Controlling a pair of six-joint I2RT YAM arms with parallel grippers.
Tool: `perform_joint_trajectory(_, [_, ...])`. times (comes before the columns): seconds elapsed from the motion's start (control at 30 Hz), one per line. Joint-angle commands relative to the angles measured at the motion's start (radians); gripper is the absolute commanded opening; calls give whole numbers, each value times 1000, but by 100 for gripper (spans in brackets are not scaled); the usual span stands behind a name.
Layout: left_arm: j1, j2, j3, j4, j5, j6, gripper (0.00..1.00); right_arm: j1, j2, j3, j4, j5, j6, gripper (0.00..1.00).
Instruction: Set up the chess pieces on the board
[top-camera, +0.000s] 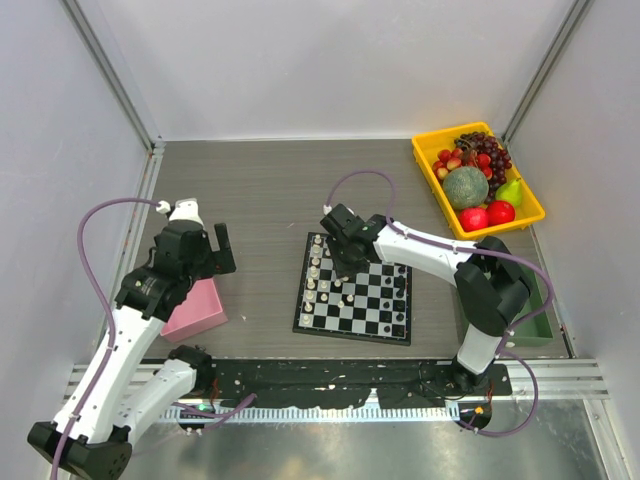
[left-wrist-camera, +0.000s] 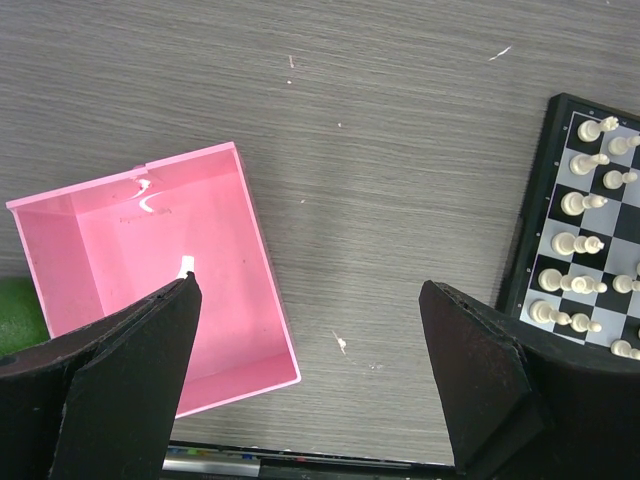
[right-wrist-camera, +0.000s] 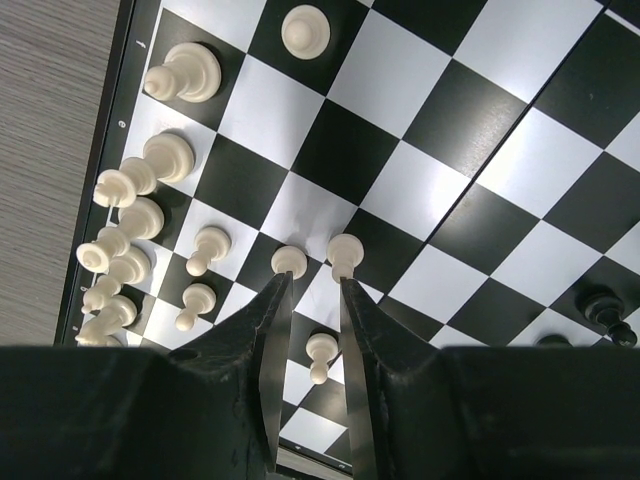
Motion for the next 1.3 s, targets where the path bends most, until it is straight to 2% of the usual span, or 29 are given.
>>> perform_joint_trajectory(0.0, [4,5,23,29,1,12,99,-2,-29,16,11,22,0,32])
perform_joint_trajectory(0.37, [4,-4,26,30,4,12,99,-16,-63,40,-16,71,-10,36])
perform_joint_trajectory(0.57, [4,-10,11,39,4,9,99,-36,-51,33,-18,45,-19,36])
perform_joint_trajectory(1.27, [4,-10,-2,35,-11,14,99,-36,-2,-15,18,-16,-11,29])
